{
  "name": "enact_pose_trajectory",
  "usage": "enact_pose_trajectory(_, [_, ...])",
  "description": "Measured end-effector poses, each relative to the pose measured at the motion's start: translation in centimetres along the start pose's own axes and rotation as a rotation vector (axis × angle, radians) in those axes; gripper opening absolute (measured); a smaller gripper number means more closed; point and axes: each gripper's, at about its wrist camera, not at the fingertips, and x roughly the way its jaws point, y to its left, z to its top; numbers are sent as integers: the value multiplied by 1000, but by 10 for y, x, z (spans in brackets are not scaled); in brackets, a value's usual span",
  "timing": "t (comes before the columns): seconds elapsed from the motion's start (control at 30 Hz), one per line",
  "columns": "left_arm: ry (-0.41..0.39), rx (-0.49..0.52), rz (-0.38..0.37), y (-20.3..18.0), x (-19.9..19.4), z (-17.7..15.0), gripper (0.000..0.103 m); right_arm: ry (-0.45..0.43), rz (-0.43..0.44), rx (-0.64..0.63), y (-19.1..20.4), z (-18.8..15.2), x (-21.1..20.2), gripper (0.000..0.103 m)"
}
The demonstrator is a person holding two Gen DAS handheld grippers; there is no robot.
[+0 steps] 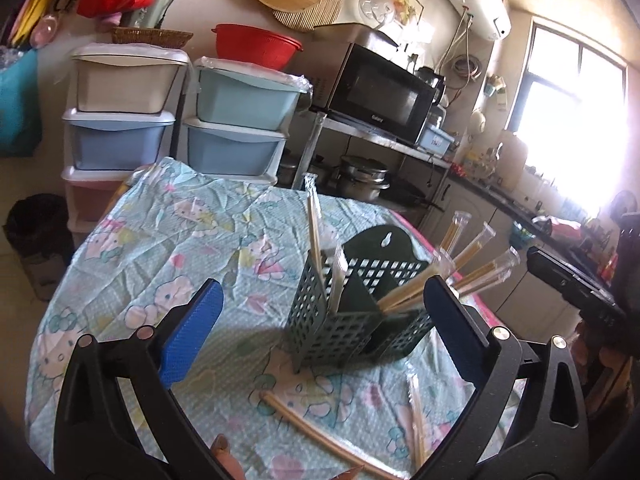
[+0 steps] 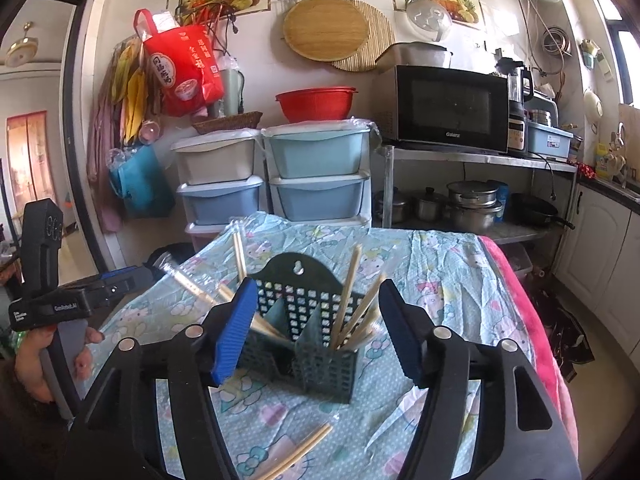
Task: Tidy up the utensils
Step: 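Open both grippers and withdraw them from the green holder toward the remaining chopsticks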
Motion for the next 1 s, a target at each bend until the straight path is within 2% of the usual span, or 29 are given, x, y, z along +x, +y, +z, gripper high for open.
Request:
enact_pose_trajectory(0.2, [43, 19, 36, -3, -3, -12, 93, 19, 33, -10, 12, -9, -1, 66])
enact_pose_trajectory(0.5, [111, 48, 75, -9, 4, -31, 93, 67, 28, -40, 24, -35, 1, 68])
enact_pose_trajectory(1.0, [225, 66, 51, -18, 24, -60, 93, 140, 0, -10, 15, -57, 5, 69])
